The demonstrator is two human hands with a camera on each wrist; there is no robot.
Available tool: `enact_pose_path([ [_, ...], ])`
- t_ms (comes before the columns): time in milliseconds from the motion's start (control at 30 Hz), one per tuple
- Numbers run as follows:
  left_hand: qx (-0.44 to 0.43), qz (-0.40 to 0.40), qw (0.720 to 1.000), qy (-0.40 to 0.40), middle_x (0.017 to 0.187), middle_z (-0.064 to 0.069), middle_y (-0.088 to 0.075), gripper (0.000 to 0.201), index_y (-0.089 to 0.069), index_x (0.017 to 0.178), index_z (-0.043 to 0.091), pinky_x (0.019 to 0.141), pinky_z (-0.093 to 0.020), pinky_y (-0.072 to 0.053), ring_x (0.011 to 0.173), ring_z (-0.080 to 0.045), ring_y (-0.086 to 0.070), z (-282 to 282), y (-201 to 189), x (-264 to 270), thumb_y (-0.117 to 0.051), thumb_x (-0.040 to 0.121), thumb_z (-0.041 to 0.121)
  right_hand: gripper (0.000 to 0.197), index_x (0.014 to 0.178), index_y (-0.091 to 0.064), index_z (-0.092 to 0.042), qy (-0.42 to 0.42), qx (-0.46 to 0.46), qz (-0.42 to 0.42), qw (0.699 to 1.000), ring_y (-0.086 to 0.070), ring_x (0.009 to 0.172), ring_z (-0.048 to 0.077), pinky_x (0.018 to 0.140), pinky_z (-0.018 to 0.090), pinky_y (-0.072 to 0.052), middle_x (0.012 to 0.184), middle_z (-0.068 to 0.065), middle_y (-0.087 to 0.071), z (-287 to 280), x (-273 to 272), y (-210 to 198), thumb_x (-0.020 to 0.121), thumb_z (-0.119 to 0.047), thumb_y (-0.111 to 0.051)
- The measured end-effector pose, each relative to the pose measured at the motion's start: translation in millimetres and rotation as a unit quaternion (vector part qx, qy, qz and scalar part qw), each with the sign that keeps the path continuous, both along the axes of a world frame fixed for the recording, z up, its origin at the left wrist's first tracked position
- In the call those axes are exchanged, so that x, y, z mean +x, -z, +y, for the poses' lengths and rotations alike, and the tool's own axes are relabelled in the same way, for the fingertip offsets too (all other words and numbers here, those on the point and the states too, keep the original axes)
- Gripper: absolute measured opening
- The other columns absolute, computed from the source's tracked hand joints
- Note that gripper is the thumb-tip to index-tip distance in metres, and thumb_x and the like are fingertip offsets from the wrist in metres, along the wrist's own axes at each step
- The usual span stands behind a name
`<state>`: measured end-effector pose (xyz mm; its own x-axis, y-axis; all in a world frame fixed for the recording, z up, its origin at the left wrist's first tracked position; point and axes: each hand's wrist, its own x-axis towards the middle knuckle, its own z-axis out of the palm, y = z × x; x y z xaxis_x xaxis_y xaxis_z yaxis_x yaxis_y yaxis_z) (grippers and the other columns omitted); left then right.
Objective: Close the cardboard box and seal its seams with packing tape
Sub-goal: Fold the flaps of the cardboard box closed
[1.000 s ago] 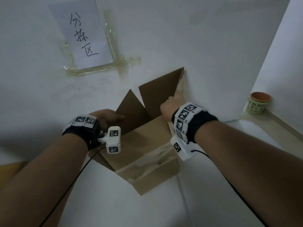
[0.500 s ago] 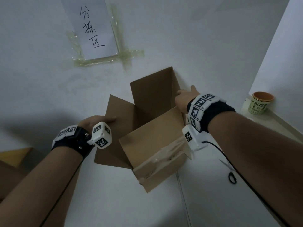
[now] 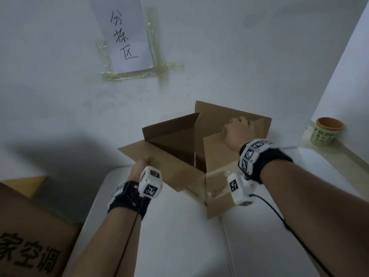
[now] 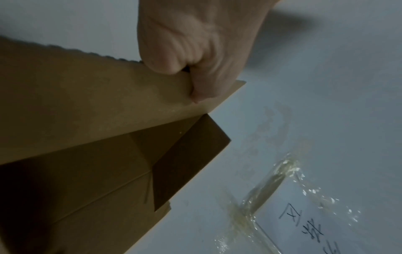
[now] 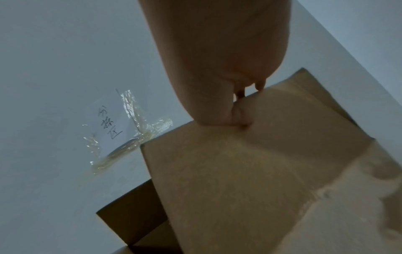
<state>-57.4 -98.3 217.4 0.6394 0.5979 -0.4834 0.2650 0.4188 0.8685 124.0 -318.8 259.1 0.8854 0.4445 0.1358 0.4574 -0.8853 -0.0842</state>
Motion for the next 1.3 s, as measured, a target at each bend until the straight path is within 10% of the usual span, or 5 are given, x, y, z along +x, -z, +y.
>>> enact_pose_path([
  [300,-0.023,0.01,0.999,-0.047,0.08,-0.003,-0.053,0.036,-0.055,0.096,0.015,0.054,-0.02,-0.048,0.068,-0.014,-0.053,-20,20,22,-0.031,0.103,0.041,0.049,0.129,-0.053,-0.008,0.164,0.276,0.175,0.931,-0.041,0.129,0.038,0.111,0.048,-0.033,0.148,0.026,-0.027,-18,11,9,0.097,-0.042,-0.038],
  [467,0.055,0.094,0.992,-0.06,0.118,-0.013,-0.054,0.066,-0.043,0.136,-0.001,0.082,-0.034,-0.038,0.109,-0.031,-0.054,-25,24,32,-0.029,0.1,0.052,0.05,0.137,-0.034,-0.008,0.196,0.428,0.336,0.816,-0.067,0.072,0.03,0.069,0.051,-0.06,0.089,0.013,-0.054,-10,11,7,0.09,-0.014,-0.049],
  [633,0.103,0.122,0.987,-0.034,0.098,-0.007,-0.057,0.061,-0.05,0.125,0.002,0.075,-0.032,-0.039,0.08,-0.024,-0.052,-22,28,31,-0.031,0.099,0.054,0.052,0.14,-0.027,-0.016,0.166,0.414,0.373,0.814,-0.067,0.073,0.03,0.071,0.05,-0.06,0.109,0.014,-0.05,-1,20,-2,0.092,-0.011,-0.047],
  [1100,0.096,0.149,0.974,-0.141,0.138,-0.003,-0.044,0.087,-0.026,0.146,0.01,0.105,-0.044,-0.039,0.128,-0.031,-0.045,16,44,7,-0.072,0.08,0.042,0.041,0.123,-0.053,0.0,0.059,0.141,0.35,0.924,-0.064,0.104,0.033,0.096,0.043,-0.051,0.112,0.021,-0.064,40,-10,-13,0.099,-0.029,-0.037],
  [1300,0.501,0.219,0.836,-0.044,0.162,-0.009,0.005,0.087,-0.014,0.153,0.021,0.119,-0.048,-0.013,0.148,-0.032,0.0,33,3,39,-0.065,0.083,0.01,0.047,0.123,-0.053,-0.003,0.032,0.093,0.326,0.94,-0.065,0.099,0.031,0.092,0.044,-0.052,0.116,0.018,-0.062,43,-2,-13,0.098,-0.039,-0.036],
])
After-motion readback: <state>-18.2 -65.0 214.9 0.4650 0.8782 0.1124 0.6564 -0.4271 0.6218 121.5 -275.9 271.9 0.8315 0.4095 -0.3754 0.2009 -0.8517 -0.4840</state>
